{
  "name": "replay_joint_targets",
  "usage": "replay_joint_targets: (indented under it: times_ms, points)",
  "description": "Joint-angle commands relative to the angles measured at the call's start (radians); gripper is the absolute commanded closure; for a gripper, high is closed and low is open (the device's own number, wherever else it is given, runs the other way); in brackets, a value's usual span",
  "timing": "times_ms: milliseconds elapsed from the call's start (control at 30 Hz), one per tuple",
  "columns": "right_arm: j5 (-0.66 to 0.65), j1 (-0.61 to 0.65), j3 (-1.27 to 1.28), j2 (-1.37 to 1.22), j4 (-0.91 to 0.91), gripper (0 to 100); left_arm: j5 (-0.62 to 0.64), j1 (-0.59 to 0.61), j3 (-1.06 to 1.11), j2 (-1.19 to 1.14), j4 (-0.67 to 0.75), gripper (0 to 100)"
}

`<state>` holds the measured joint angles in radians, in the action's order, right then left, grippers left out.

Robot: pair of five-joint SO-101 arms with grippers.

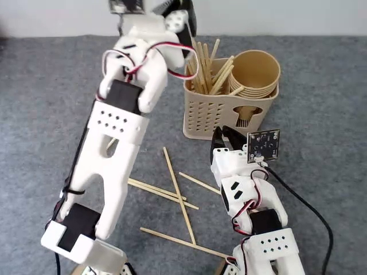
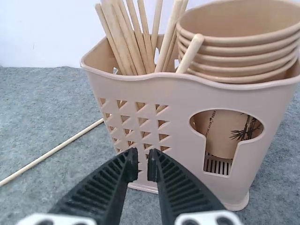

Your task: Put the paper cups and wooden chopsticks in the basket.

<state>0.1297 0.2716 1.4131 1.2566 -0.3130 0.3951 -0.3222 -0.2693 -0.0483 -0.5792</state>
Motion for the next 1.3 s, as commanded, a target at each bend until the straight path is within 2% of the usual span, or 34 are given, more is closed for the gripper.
replay_joint_targets:
  times_ms: [0,100,300,467,600,733,967,1267]
  points:
    - [0.002,-0.013,-0.011,-0.004,0.021,94.6,-0.04,-0.006,0.016,0.051,0.029,92]
    - [0.002,-0.013,-0.011,-0.004,0.021,94.6,-0.049,-0.002,-0.033,0.052,-0.066,86]
    - [0.002,-0.012,-0.011,-0.004,0.021,94.6,-0.091,0.003,-0.209,0.051,-0.318,85]
    - [0.002,-0.013,-0.011,-0.004,0.021,94.6,-0.133,0.094,-0.328,0.041,-0.486,86]
    - [0.0,-0.008,-0.011,-0.004,0.021,94.6,-0.187,0.183,-0.325,0.038,-0.58,86]
    - [0.0,-0.008,-0.011,-0.004,0.021,94.6,-0.276,0.252,-0.251,-0.002,-0.628,85]
    - [0.0,-0.008,-0.011,-0.004,0.021,94.6,-0.531,0.318,-0.145,-0.198,-0.649,85]
    - [0.0,-0.008,-0.011,-0.004,0.018,94.6,-0.631,0.301,-0.166,-0.506,-0.64,85]
